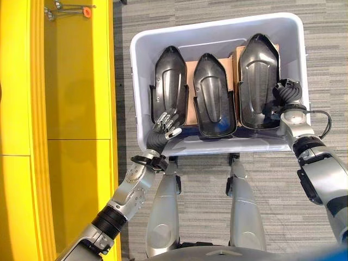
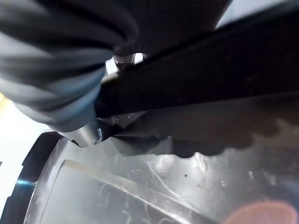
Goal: Move parts from the plastic box to the shelf.
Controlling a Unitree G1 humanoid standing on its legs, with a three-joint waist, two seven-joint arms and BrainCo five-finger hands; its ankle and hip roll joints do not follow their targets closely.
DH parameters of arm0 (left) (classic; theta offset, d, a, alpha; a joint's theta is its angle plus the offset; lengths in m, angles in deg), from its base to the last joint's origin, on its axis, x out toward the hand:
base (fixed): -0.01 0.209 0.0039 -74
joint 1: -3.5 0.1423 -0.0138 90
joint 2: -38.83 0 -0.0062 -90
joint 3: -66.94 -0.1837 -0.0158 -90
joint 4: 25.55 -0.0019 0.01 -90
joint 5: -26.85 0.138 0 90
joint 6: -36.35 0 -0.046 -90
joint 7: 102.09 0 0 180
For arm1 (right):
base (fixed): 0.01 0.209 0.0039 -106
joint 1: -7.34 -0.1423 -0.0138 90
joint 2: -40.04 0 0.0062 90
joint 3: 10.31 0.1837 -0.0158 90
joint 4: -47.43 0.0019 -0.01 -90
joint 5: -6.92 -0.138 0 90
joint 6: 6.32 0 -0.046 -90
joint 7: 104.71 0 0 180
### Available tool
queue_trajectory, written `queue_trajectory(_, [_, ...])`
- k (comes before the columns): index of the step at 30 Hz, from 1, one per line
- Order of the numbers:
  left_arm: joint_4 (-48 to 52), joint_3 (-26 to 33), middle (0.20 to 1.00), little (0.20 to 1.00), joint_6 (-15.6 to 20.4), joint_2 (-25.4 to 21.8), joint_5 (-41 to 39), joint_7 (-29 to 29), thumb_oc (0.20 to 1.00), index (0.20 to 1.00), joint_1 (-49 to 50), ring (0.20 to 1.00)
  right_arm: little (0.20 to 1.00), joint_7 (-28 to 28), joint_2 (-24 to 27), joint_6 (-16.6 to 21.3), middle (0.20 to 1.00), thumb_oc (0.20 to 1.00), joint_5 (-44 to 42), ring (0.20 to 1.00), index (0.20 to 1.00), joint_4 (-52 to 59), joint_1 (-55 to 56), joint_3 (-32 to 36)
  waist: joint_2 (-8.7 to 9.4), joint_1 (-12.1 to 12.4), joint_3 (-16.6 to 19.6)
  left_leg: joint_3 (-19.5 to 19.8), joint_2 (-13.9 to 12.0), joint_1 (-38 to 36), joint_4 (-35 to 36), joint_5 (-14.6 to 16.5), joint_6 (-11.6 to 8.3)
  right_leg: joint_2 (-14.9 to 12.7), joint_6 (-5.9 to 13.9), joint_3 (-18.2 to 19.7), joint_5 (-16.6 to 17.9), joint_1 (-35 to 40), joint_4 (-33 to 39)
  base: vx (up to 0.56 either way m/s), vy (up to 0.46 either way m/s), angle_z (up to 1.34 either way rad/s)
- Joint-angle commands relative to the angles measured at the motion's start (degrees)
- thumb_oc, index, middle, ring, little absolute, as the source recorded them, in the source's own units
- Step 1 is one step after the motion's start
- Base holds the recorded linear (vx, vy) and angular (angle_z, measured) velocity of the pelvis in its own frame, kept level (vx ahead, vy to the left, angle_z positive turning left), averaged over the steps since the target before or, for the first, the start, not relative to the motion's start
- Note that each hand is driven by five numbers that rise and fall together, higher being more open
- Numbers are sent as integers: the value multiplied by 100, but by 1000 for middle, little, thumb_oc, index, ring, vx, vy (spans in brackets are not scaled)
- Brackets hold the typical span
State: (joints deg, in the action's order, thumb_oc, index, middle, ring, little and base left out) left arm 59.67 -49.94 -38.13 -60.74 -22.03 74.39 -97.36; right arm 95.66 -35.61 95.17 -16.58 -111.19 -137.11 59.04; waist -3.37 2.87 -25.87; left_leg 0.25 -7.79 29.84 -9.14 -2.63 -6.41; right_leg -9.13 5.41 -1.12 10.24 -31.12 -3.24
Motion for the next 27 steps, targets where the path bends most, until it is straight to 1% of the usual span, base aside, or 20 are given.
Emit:
queue_trajectory(1, [191, 42, 1000, 1000, 188, -54, -1, 160, 1000, 1000, 6, 1000, 200, -172, 99, -89, 200, 200, 118, 200, 200, 22, 484, -229, 13, -2, 225, -44, -167, 34, -58, -86, 45, -288, 314, 132, -803, -140, -1220, 0, 0, 0])
queue_trajectory(2, [171, 59, 1000, 1000, 188, -72, 0, 162, 1000, 1000, 19, 1000, 200, -170, 134, -59, 200, 200, 104, 200, 200, 181, 557, -243, 65, -17, 260, -36, -193, -38, -57, -77, 38, -281, 315, 122, -801, -39, -1191, 0, 0, 0])
queue_trajectory(6, [170, 100, 1000, 1000, 179, -124, -19, 200, 1000, 1000, 72, 1000, 200, -178, 252, -17, 200, 200, 112, 200, 200, 509, 599, -258, 161, -38, 348, -21, -236, -237, -19, -61, 19, -282, 320, 77, -794, 212, -1093, 9, -6, 0])
queue_trajectory(7, [170, 127, 1000, 1000, 165, -159, -40, 219, 1000, 1000, 112, 1000, 200, -173, 311, 1, 200, 200, 128, 200, 200, 729, 620, -267, 218, -50, 393, -17, -257, -349, 8, -53, 14, -269, 324, 57, -784, 341, -1034, 0, 0, 0])
queue_trajectory(8, [170, 128, 1000, 1000, 165, -160, -40, 219, 1000, 1000, 110, 1000, 200, -173, 311, 0, 200, 200, 129, 200, 200, 730, 619, -266, 218, -51, 407, -15, -256, -334, 24, -76, 15, -268, 323, 55, -761, 329, -1014, 36, -19, 2])
queue_trajectory(10, [125, 162, 1000, 1000, 132, -201, -49, 245, 1000, 1000, 154, 1000, 200, -168, 409, 22, 200, 200, 140, 200, 200, 1028, 601, -287, 293, -61, 491, -21, -291, -503, 61, -57, 5, -259, 335, 48, -755, 520, -941, 45, -12, 0])
queue_trajectory(11, [126, 162, 1000, 1000, 132, -202, -50, 245, 1000, 1000, 156, 1000, 200, -166, 408, 20, 200, 200, 141, 200, 200, 1031, 604, -286, 293, -62, 490, -21, -291, -507, 65, -59, 5, -259, 335, 47, -753, 525, -937, 62, -14, -1])
queue_trajectory(12, [120, 178, 1000, 1000, 100, -221, -59, 275, 1000, 1000, 192, 1000, 200, -139, 498, 57, 200, 200, 122, 200, 200, 1334, 582, -256, 341, -78, 545, -34, -316, -645, 83, -30, -7, -271, 349, 36, -771, 709, -874, 42, -2, -1])
queue_trajectory(14, [86, 197, 1000, 1000, 72, -242, -60, 312, 1000, 1000, 229, 1000, 200, -110, 580, 100, 200, 200, 136, 200, 200, 1614, 581, -233, 382, -90, 606, -34, -334, -766, 127, -24, -20, -271, 358, 24, -776, 846, -815, 50, 0, 2])
queue_trajectory(18, [77, 282, 1000, 1000, 46, -283, -50, 319, 1000, 1000, 309, 1000, 200, -79, 653, 172, 200, 200, 124, 200, 200, 2229, 683, -149, 441, -120, 765, -38, -382, -922, 174, -22, -30, -278, 373, 3, -778, 1011, -725, 54, -10, 0])
queue_trajectory(21, [61, 411, 1000, 1000, 1, -294, -31, 318, 1000, 1000, 406, 1000, 200, -96, 697, 250, 200, 200, 169, 200, 200, 2960, 922, -11, 498, -145, 869, -39, -429, -1125, 189, 19, -35, -292, 386, -28, -832, 1230, -697, 67, -19, 0])
queue_trajectory(23, [55, 439, 1000, 1000, -15, -290, -30, 321, 1000, 1000, 443, 1000, 200, -97, 692, 257, 200, 200, 202, 200, 200, 3134, 1018, 40, 501, -149, 909, -36, -442, -1198, 211, 26, -38, -302, 392, -42, -848, 1309, -683, 61, -6, -1])
queue_trajectory(24, [48, 505, 1000, 1000, -26, -297, -17, 332, 1000, 1000, 512, 1000, 200, -90, 709, 291, 200, 200, 267, 200, 200, 3488, 1189, 144, 508, -154, 967, -37, -460, -1319, 240, 50, -39, -317, 404, -67, -876, 1431, -654, 99, -9, 0])
queue_trajectory(27, [35, 620, 1000, 1000, -65, -275, 44, 352, 1000, 1000, 624, 1000, 200, -107, 688, 355, 200, 200, 419, 200, 200, 4029, 1523, 342, 510, -175, 1070, -27, -466, -1478, 281, 70, -40, -337, 422, -108, -908, 1612, -604, 75, -7, 3])
